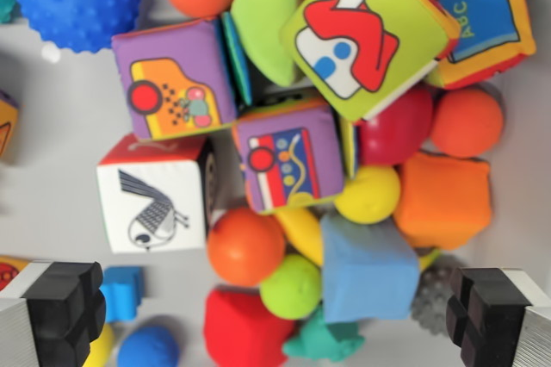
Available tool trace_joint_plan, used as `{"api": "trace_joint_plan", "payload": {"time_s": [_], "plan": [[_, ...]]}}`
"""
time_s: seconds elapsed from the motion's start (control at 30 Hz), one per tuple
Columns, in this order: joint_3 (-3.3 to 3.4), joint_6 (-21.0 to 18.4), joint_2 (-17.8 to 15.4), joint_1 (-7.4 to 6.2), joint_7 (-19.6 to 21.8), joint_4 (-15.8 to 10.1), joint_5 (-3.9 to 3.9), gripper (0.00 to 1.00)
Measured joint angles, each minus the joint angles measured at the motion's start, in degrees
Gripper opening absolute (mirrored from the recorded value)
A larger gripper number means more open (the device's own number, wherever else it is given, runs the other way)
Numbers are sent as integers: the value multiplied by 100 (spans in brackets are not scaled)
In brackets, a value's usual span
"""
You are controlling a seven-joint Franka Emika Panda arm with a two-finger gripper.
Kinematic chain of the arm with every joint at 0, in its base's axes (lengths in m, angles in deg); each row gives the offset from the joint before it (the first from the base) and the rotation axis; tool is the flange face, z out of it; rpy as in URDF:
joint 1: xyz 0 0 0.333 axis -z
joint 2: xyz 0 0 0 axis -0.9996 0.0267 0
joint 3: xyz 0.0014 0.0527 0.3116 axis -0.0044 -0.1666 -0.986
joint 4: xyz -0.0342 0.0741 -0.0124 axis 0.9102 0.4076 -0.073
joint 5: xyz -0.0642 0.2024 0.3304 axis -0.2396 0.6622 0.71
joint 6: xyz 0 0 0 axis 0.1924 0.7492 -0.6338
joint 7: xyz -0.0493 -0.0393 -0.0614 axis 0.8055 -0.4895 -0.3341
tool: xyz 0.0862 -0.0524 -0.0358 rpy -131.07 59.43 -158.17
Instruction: Pick an object from the bin
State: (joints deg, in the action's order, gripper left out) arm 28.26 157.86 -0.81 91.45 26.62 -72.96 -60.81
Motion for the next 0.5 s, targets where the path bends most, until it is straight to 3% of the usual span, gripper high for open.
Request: {"api": "trace_joint_plan", "payload": {"time_s": [0.5], "plan": [[0,0,6,0,39,0,0,100]]}}
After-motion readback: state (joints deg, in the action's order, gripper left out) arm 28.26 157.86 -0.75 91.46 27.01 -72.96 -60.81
